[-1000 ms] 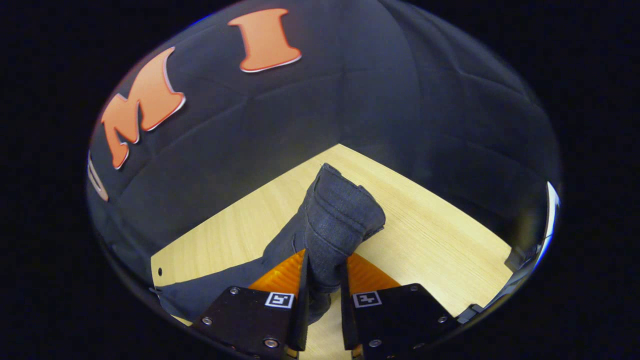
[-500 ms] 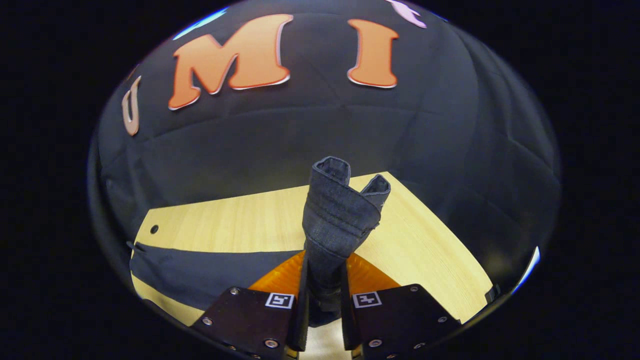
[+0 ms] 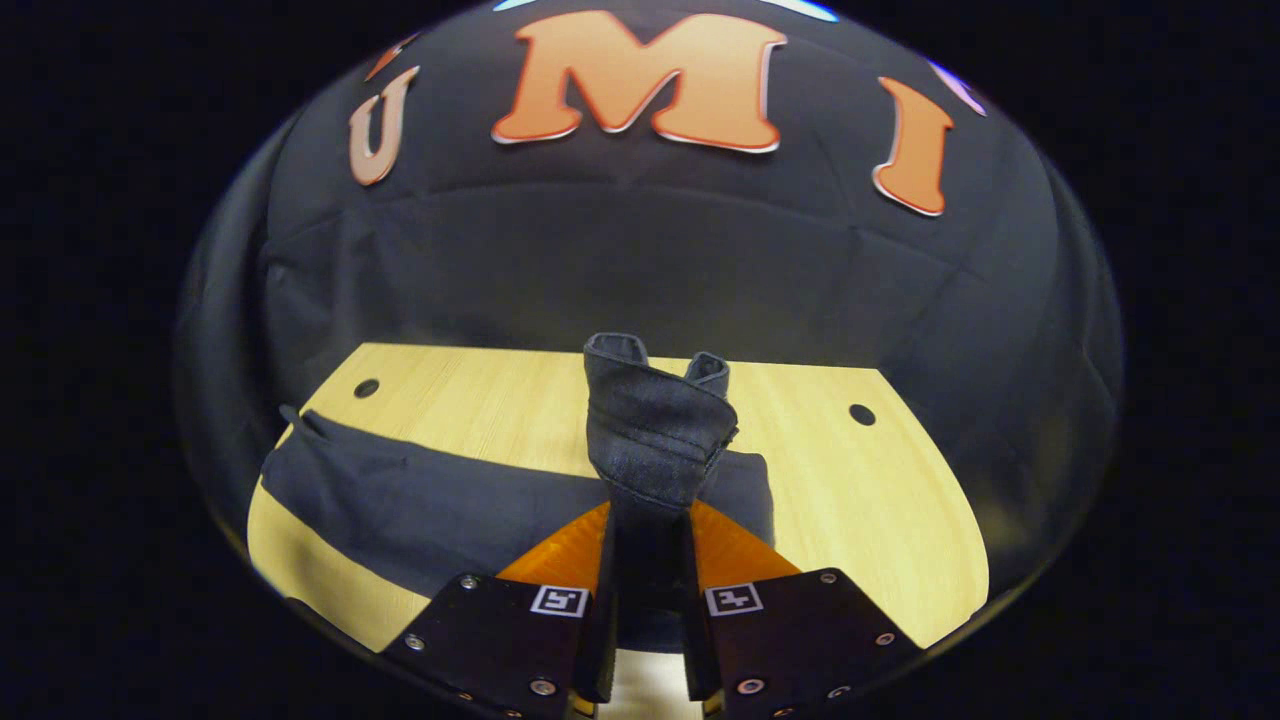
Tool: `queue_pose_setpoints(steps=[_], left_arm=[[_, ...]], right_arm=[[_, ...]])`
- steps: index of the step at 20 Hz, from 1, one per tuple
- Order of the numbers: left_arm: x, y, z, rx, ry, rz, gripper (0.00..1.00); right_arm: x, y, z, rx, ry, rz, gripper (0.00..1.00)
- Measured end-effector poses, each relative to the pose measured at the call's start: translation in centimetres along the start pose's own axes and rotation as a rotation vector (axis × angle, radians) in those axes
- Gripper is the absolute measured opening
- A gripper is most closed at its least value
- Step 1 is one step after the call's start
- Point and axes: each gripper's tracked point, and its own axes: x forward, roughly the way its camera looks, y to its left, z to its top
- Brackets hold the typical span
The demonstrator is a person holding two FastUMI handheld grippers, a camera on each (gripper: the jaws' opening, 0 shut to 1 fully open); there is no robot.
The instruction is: Grasp the waist and the cuffs of the jeans and fold them to make the two legs overlap; first hold the waist and fold one-third of the jeans toward the cuffs, then hold the cuffs and fold the remaining one-third in the same direction to finish folding.
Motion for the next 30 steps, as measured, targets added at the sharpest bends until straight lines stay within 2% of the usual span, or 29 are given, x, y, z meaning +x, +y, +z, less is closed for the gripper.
queue_pose_setpoints(steps=[5, 9, 10, 11, 13, 15, 16, 17, 18, 21, 24, 26, 30], left_arm=[[-0.1, 1.9, -0.9, -0.014, 0.016, 0.050, 0.97], [0.5, 2.9, -2.3, -0.031, 0.047, 0.078, 0.98], [0.7, 3.1, -2.5, -0.035, 0.054, 0.083, 0.98], [0.7, 3.3, -2.8, -0.039, 0.064, 0.087, 0.97], [1.2, 3.7, -3.9, -0.059, 0.096, 0.082, 0.97], [1.8, 4.5, -5.8, -0.085, 0.158, 0.093, 0.97], [2.1, 5.2, -6.5, -0.095, 0.184, 0.103, 0.97], [2.3, 5.8, -7.0, -0.104, 0.202, 0.108, 0.97], [2.7, 6.5, -7.6, -0.111, 0.217, 0.118, 0.97], [3.7, 8.3, -10.1, -0.153, 0.308, 0.128, 0.97], [5.2, 10.4, -14.2, -0.226, 0.454, 0.148, 0.98], [6.3, 11.3, -16.8, -0.286, 0.551, 0.147, 0.98], [9.0, 12.7, -22.2, -0.413, 0.757, 0.142, 0.98]], right_arm=[[2.1, 4.0, -3.0, -0.061, 0.073, 0.035, 0.29], [2.4, 7.2, -5.5, -0.077, 0.142, 0.119, 0.31], [2.2, 8.0, -6.6, -0.084, 0.180, 0.138, 0.35], [2.3, 7.8, -7.5, -0.105, 0.200, 0.136, 0.44], [1.7, 8.2, -8.1, -0.141, 0.208, 0.155, 0.48], [0.5, 10.7, -7.9, -0.096, 0.218, 0.265, 0.52], [-0.1, 11.7, -7.6, -0.062, 0.217, 0.302, 0.52], [-0.4, 11.9, -7.3, -0.046, 0.211, 0.309, 0.57], [-0.5, 11.8, -7.0, -0.036, 0.208, 0.307, 0.69], [-2.0, 11.5, -5.4, -0.009, 0.164, 0.303, 0.73], [-3.9, 9.6, -2.4, 0.038, 0.073, 0.267, 0.84], [-5.4, 8.0, -0.4, 0.070, 0.009, 0.231, 0.89], [-8.7, 4.1, 1.8, 0.117, -0.082, 0.137, 0.92]])
